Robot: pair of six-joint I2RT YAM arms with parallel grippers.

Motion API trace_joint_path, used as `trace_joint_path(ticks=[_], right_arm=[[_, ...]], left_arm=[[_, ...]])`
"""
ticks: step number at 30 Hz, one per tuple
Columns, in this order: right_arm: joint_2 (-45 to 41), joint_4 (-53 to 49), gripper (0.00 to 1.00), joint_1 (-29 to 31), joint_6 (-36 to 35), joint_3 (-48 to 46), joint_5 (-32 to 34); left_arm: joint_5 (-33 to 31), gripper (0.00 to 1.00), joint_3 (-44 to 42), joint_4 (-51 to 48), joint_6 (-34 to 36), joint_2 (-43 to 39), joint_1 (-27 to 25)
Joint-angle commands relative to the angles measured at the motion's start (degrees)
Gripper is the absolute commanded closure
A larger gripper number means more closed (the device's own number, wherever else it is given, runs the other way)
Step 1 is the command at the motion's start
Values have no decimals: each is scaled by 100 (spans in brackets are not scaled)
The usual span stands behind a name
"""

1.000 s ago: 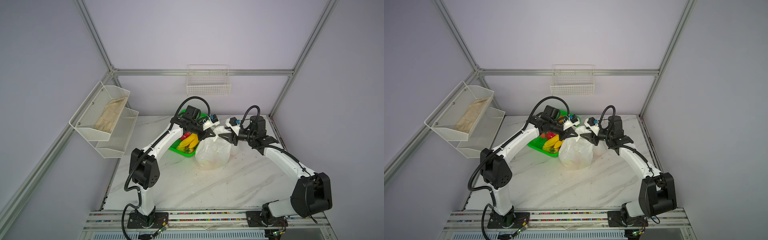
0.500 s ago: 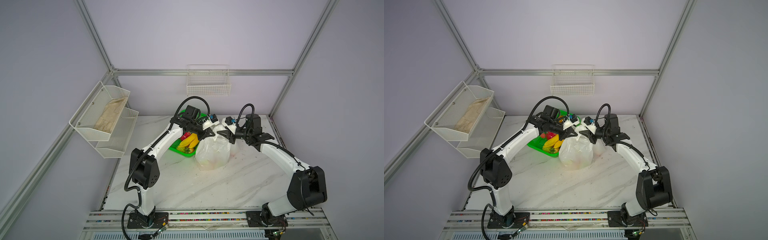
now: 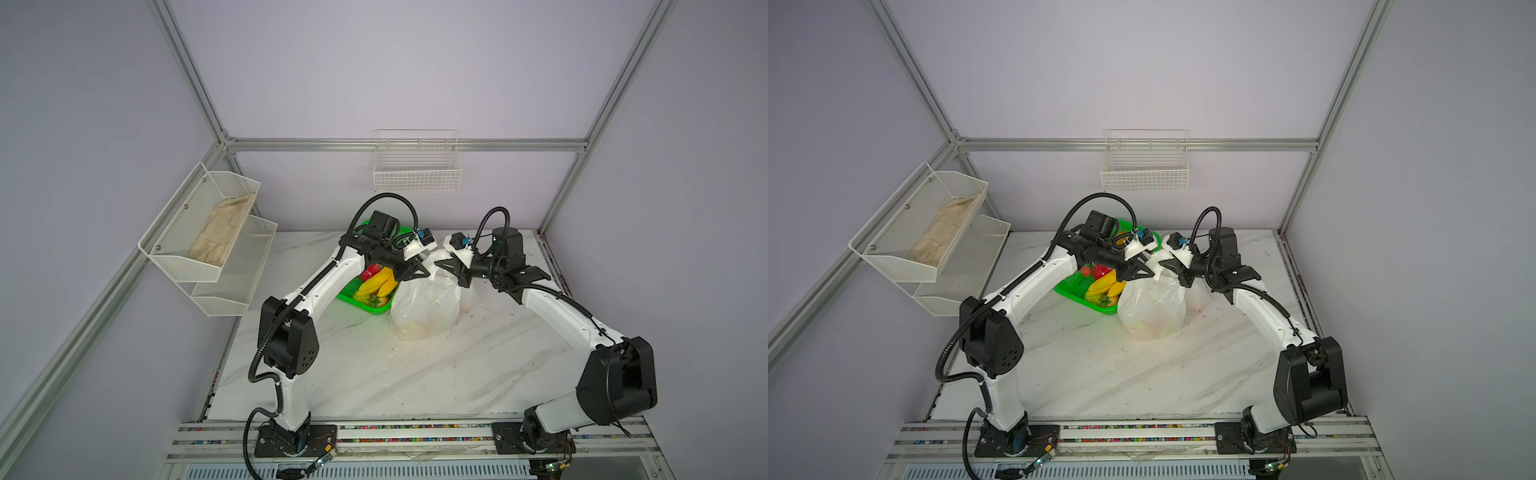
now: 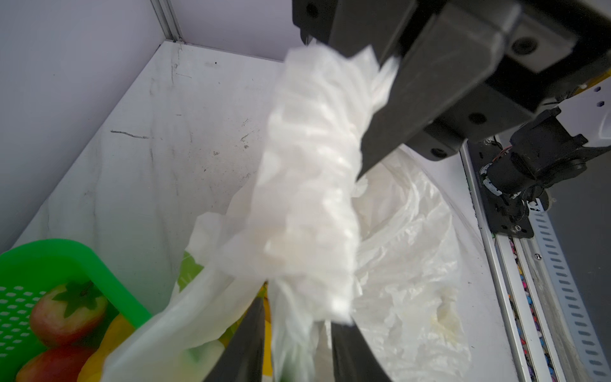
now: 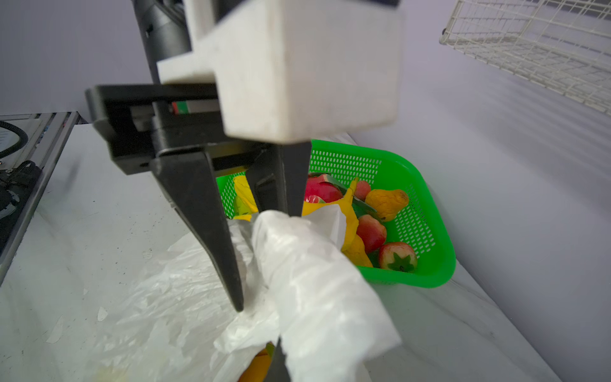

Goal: Place the fake fruits into the plastic bag and tie a complex knot

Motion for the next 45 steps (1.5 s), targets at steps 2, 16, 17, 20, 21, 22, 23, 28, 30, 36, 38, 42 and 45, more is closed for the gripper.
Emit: trace_joint_path(ticks=[2, 16, 17, 20, 21, 22, 23, 28, 30, 36, 38, 42, 45], right_arm=[[-196, -492, 100, 28, -383, 297, 384], [-141, -1492, 95, 235, -1182, 1003, 2686], [-167, -1476, 93, 263, -1220, 1012, 2849], [-227, -1435, 92, 281, -1319, 1036, 3086], [-241, -1410, 92, 290, -1330, 1042, 3132], [-245, -1402, 91, 300, -1344, 1060, 3144], [-250, -1393, 91, 296, -1356, 1081, 3134], [-384, -923, 98, 348, -1267, 884, 2961], [-407, -617, 100, 421, -1034, 714, 2704], [-487, 506, 100, 575, -133, -9, 2511], [-539, 892, 100, 586, 181, -201, 2583], [-602, 2066, 100, 592, 1310, -712, 2399], [-581, 2704, 100, 661, 1871, -1017, 2744]], left_arm=[[156, 83, 125, -259, 182, -128, 133], [136, 100, 115, -333, 190, -308, 274], [124, 100, 106, -341, 207, -335, 279], [58, 100, 73, -405, 301, -407, 278], [24, 100, 54, -414, 342, -423, 277], [-15, 100, 41, -413, 357, -443, 275], [-35, 100, 38, -414, 367, -447, 278], [170, 100, 81, -401, 235, -452, 292], [415, 100, 92, -265, 60, -469, 296], [1003, 100, -109, 567, -818, -566, 279], [981, 100, -456, 1174, -1290, -718, 270], [958, 100, -1320, 2640, -2304, -1106, 194], [946, 100, -1770, 3183, -2564, -1365, 112]])
